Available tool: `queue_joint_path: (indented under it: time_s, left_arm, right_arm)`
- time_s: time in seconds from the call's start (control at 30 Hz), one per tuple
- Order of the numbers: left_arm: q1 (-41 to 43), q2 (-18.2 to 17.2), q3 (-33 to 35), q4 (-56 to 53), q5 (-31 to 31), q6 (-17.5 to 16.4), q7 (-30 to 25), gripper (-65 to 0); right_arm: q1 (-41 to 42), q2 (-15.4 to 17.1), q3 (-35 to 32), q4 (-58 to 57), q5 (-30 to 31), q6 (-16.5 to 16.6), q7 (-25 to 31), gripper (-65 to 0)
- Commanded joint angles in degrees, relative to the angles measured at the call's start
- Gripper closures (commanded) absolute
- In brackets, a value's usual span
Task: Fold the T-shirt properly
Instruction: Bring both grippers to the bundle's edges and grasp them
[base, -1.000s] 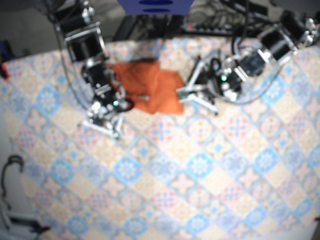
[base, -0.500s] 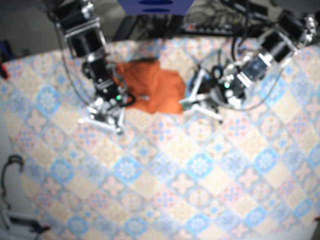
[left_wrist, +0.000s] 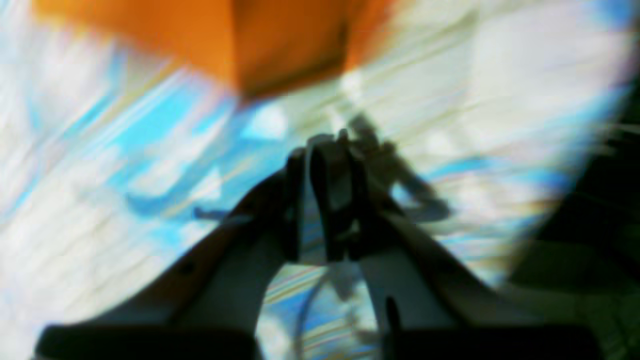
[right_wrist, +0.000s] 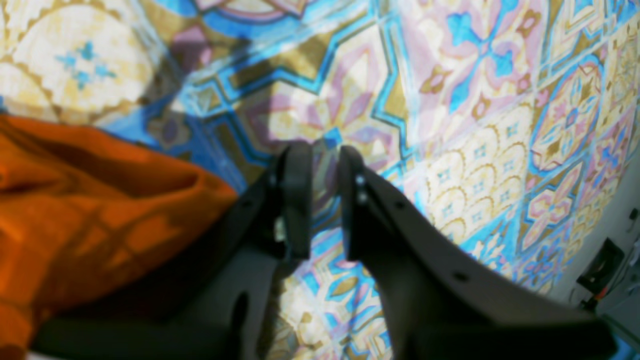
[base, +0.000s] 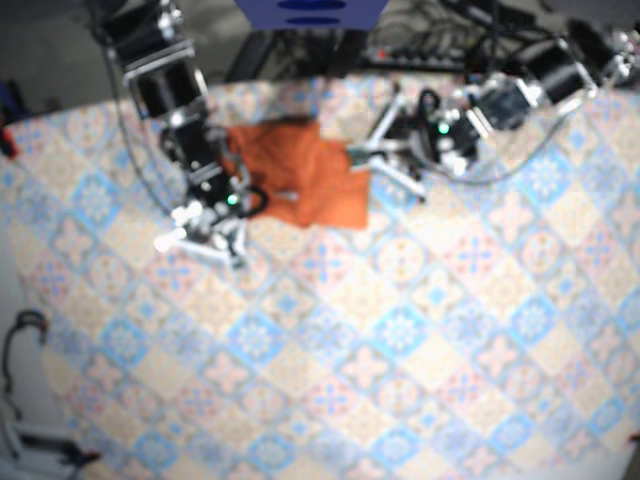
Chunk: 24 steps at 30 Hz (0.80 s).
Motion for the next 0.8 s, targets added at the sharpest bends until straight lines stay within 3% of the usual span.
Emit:
queue_joint_path:
  time_s: [0.0,0.2,0.33,0.77]
  left_arm:
    - [-0.7,0.0,0.2,1.0,0.2,0.0,0.9,-7.4]
    - [-1.5,5.8,0.9,1.1,0.2,0.0,2.5,-7.4]
    - [-2.8,7.6,0.9,-0.7,0.3,0.0,2.5,-7.4]
    - [-5.0,8.1,0.5,-2.9,8.1,0.0,2.1,-7.4]
  right_arm:
    - [0.3,0.3,0.2,-0.4,2.0,1.2,-2.1,-11.3]
    - [0.3,0.3,0.2,-0.4,2.0,1.2,-2.3,-11.3]
    - [0.2,0.3,0.2,-0.3,2.0,1.2,-2.3,-11.3]
    - [-3.1,0.3,-0.2,3.8,2.0,1.2,-3.2,-11.1]
